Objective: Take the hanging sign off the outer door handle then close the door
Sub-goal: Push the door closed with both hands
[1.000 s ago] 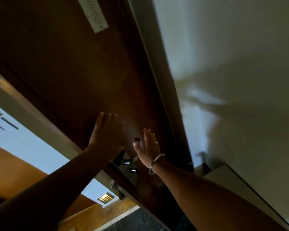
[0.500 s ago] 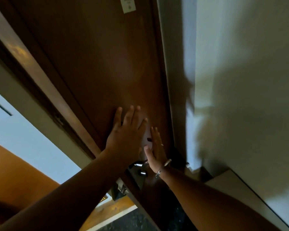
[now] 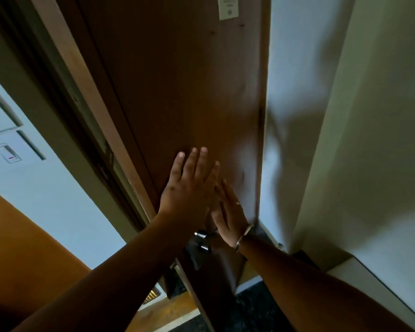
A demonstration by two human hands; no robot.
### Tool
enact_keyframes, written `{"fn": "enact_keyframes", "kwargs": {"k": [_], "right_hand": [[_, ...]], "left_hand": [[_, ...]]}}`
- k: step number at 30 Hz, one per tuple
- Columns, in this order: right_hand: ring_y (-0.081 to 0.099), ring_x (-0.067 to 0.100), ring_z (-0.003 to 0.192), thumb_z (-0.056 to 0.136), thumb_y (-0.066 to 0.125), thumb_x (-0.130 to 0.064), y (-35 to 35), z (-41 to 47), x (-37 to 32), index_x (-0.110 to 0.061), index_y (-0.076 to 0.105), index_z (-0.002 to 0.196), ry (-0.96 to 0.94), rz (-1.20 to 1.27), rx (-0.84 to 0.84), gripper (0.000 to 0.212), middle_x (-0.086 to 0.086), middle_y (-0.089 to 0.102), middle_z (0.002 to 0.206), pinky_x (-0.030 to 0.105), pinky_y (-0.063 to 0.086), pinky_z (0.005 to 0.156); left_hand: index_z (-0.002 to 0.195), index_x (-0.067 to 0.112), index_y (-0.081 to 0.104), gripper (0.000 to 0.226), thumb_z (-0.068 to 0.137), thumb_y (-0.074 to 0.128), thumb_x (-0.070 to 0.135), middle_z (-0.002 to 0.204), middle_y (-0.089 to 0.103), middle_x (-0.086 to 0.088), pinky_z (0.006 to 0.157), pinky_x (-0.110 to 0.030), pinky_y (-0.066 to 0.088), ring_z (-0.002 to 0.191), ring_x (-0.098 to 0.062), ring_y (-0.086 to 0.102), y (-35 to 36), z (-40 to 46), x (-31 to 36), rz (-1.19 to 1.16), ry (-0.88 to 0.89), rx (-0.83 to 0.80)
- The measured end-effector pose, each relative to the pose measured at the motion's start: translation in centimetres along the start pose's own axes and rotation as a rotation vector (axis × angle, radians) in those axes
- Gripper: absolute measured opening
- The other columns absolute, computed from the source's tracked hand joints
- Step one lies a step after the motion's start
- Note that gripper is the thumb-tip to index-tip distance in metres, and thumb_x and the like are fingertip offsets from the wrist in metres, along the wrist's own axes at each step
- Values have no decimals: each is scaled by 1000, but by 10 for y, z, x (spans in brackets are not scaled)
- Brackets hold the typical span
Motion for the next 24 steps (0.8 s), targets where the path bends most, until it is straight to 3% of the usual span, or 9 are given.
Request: {"fn": "enact_keyframes", "kwargs": {"k": [4,10,15,21,24], "right_hand": [[5,26,150,92,18,-67,35,20,-7,-43,4,151,-18,-39,-61,65,5,7,163,62,24,112],[-4,25,150,93,24,-61,84,53,-13,-46,-5,149,-63,-65,-144,65,4,-1,162,63,17,114],[1,30,149,93,34,-55,122,97,-11,-38,-5,151,-147,-120,-161,72,9,2,162,60,15,116],[6,33,149,94,40,-52,145,187,-15,-29,21,152,-289,-159,-160,65,13,7,163,59,23,114],[5,32,149,93,41,-52,151,227,-13,-30,25,151,-400,-194,-147,64,11,7,163,55,17,117]], "left_hand": [[150,7,-18,95,94,40,58,156,-25,-25,110,-54,-19,145,-40,-19,33,0,-38,6,-56,20],[148,-3,-12,95,94,39,56,157,-20,-25,110,-56,-18,147,-38,-15,83,4,-85,46,-178,64],[151,-1,21,93,84,62,50,161,10,-22,116,-57,6,148,-39,10,119,12,-124,24,-289,97],[148,2,33,90,78,73,42,159,22,-19,113,-58,19,144,-40,24,173,34,-167,-33,-427,116],[149,4,32,92,76,75,40,159,22,-18,112,-60,22,144,-40,25,200,46,-183,-57,-510,120]]}}
Point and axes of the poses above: each hand's wrist, its own z-axis towards the middle knuckle, its own y-axis out of the palm, x = y × z, the point moved 4 cm from there along z, towards the middle knuckle
